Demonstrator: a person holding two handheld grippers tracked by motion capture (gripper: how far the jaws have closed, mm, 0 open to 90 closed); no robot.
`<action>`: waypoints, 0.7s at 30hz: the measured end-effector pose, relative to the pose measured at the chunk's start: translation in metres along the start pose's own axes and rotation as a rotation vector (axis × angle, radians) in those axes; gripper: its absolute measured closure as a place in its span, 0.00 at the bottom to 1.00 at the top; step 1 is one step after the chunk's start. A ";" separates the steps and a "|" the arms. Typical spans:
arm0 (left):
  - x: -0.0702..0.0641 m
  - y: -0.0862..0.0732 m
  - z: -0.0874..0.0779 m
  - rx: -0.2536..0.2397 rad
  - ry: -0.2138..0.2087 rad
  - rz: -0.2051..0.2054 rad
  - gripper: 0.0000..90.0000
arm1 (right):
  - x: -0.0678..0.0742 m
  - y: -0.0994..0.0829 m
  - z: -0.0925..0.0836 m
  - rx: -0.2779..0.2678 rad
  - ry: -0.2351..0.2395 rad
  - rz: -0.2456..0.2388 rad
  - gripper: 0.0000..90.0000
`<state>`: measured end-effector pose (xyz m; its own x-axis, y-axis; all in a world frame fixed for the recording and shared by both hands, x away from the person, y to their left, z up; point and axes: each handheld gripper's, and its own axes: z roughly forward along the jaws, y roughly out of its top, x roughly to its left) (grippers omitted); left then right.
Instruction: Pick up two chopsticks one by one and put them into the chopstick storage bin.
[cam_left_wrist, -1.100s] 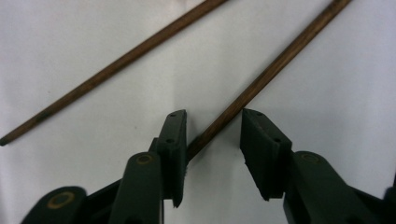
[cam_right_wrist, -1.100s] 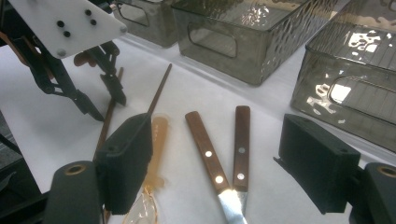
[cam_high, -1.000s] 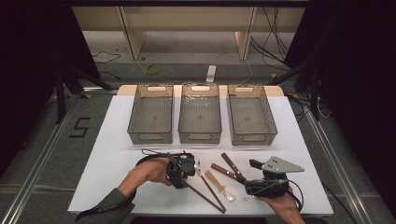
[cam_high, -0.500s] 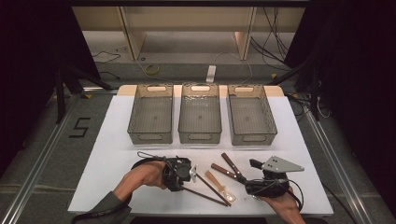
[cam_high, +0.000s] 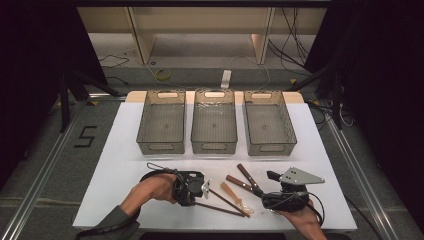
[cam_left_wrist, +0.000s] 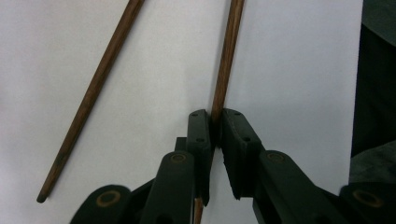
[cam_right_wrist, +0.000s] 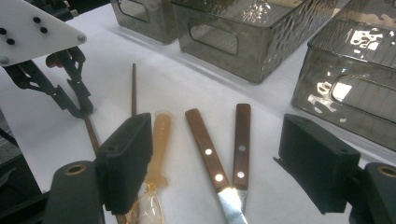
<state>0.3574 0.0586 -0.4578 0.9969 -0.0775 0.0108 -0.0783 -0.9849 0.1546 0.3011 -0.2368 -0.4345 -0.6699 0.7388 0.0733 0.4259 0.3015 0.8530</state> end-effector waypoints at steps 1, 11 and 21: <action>0.000 0.000 0.000 -0.001 0.000 0.001 0.89 | 0.000 0.000 0.000 0.000 0.000 0.001 0.30; -0.001 0.000 0.000 0.005 -0.002 0.030 0.92 | 0.000 0.000 0.001 0.009 0.007 -0.005 0.30; -0.001 -0.001 -0.001 -0.001 -0.005 0.049 0.94 | 0.001 0.000 0.002 0.013 0.010 -0.008 0.30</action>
<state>0.3567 0.0595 -0.4573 0.9919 -0.1266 0.0136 -0.1271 -0.9798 0.1546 0.3018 -0.2352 -0.4355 -0.6793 0.7304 0.0714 0.4279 0.3152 0.8471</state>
